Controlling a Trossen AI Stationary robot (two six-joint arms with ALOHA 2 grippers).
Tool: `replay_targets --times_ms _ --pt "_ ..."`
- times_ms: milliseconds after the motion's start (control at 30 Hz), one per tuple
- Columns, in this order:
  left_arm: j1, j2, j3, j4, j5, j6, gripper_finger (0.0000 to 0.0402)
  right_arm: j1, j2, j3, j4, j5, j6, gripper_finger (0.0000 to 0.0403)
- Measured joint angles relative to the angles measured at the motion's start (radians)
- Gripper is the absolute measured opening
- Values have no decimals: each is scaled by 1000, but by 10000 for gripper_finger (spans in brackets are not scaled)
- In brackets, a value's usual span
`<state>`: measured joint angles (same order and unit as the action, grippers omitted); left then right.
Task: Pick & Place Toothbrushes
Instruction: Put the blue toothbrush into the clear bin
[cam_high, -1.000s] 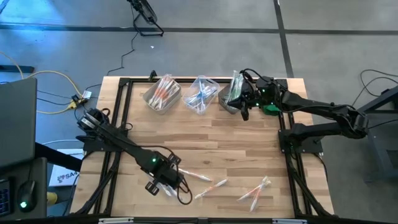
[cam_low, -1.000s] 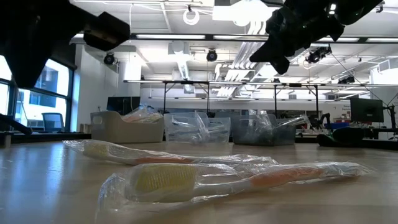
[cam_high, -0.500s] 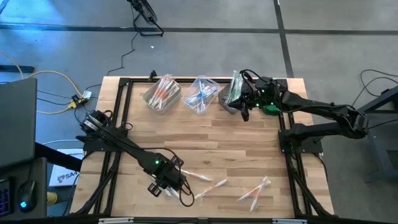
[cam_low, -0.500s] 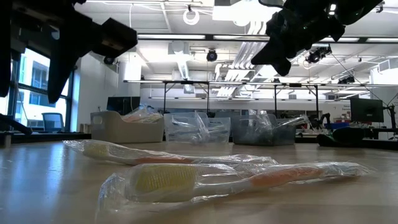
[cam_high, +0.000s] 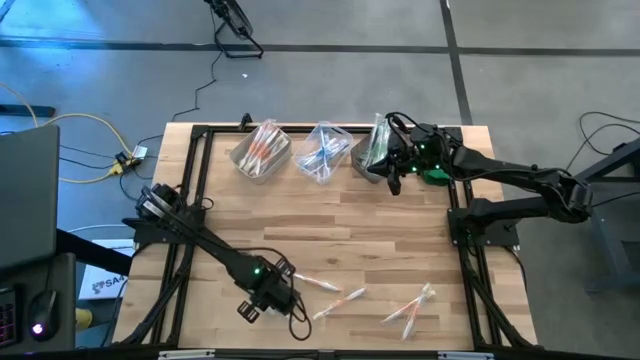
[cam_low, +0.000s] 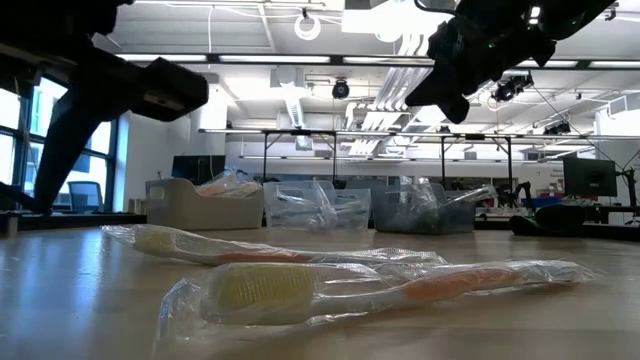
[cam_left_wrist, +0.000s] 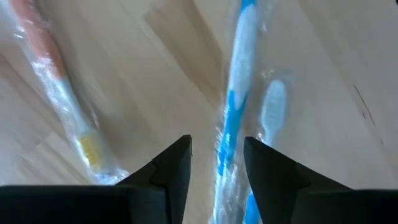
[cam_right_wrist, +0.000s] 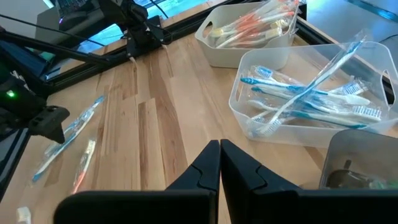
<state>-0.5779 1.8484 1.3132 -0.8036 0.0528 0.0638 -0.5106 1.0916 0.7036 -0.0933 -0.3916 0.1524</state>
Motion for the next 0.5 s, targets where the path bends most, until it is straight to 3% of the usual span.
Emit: replay_targets --times_ms 500 --pt "-12 49 0 40 13 -70 145 0 0 0 -8 0 0 5"
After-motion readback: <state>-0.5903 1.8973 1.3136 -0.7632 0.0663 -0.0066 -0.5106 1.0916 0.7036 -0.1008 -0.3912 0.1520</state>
